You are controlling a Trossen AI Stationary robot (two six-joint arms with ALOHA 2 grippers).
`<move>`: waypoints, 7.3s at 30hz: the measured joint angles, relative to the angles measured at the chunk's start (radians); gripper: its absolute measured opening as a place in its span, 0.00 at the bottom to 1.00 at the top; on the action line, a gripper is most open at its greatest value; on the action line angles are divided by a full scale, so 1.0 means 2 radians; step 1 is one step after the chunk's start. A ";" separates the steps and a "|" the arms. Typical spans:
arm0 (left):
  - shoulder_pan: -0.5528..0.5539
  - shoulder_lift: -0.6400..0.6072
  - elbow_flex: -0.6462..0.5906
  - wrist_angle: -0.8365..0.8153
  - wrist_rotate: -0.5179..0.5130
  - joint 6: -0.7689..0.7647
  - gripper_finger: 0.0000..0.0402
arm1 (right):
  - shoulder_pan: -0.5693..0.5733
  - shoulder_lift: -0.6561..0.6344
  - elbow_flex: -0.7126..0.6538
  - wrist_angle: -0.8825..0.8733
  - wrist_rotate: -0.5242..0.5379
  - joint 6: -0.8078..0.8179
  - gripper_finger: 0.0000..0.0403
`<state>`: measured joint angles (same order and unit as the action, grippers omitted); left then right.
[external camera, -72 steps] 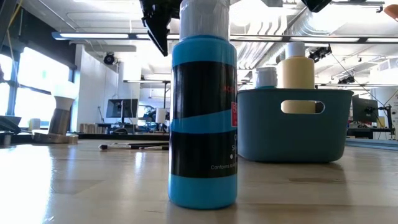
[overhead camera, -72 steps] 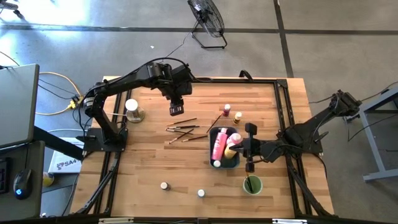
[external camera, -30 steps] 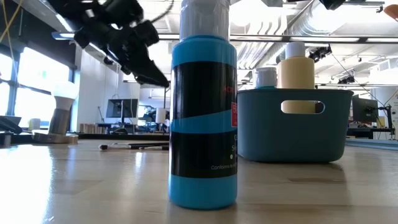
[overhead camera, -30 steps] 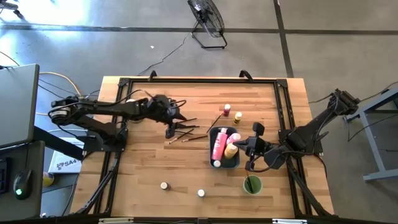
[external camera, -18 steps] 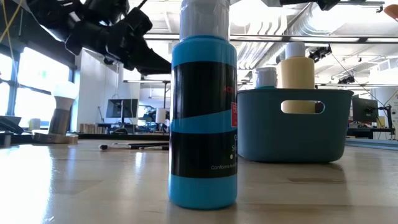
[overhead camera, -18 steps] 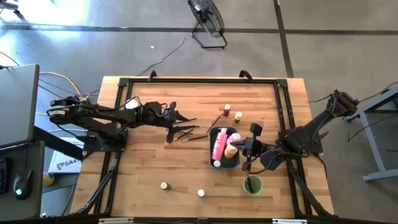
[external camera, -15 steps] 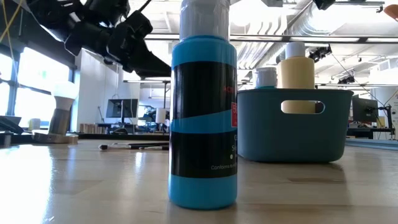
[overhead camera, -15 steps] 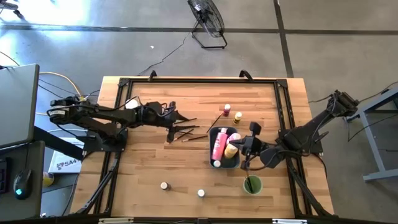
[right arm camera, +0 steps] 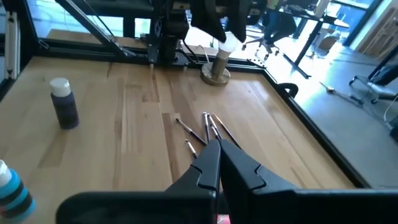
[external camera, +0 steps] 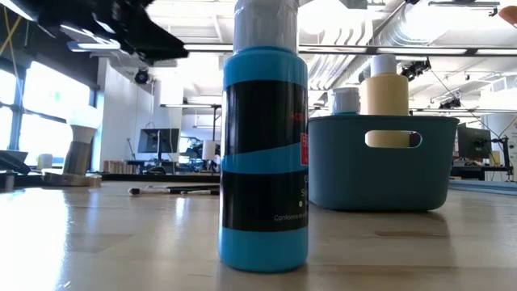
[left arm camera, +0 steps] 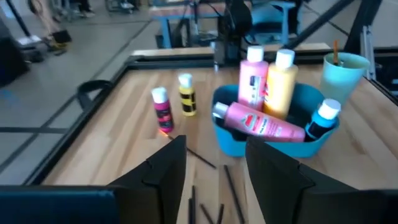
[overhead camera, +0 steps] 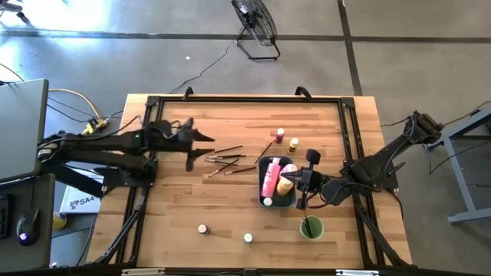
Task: Pick & Place Paint Supplies
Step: Put the black and gold paint brush into the green cup
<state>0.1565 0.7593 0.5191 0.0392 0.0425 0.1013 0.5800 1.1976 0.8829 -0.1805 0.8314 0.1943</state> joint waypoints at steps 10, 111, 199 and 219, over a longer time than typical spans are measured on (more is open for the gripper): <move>0.000 -0.068 -0.075 0.058 0.014 -0.027 0.41 | -0.002 -0.013 0.000 0.000 -0.044 -0.052 0.01; 0.193 0.373 0.469 -0.313 0.101 -0.260 0.41 | -0.427 -0.190 0.011 0.062 -0.363 0.036 0.01; 0.134 0.263 0.225 -0.430 0.027 -0.100 0.01 | -0.595 -0.133 0.011 0.055 -0.506 0.046 0.01; 0.134 0.277 0.168 -0.376 0.065 -0.021 0.18 | -0.595 -0.133 0.011 0.054 -0.509 0.049 0.01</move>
<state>0.4248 1.3136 0.8551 -0.7137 0.1718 0.0586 -0.6090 0.9314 0.9058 -0.0721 -0.1867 0.2924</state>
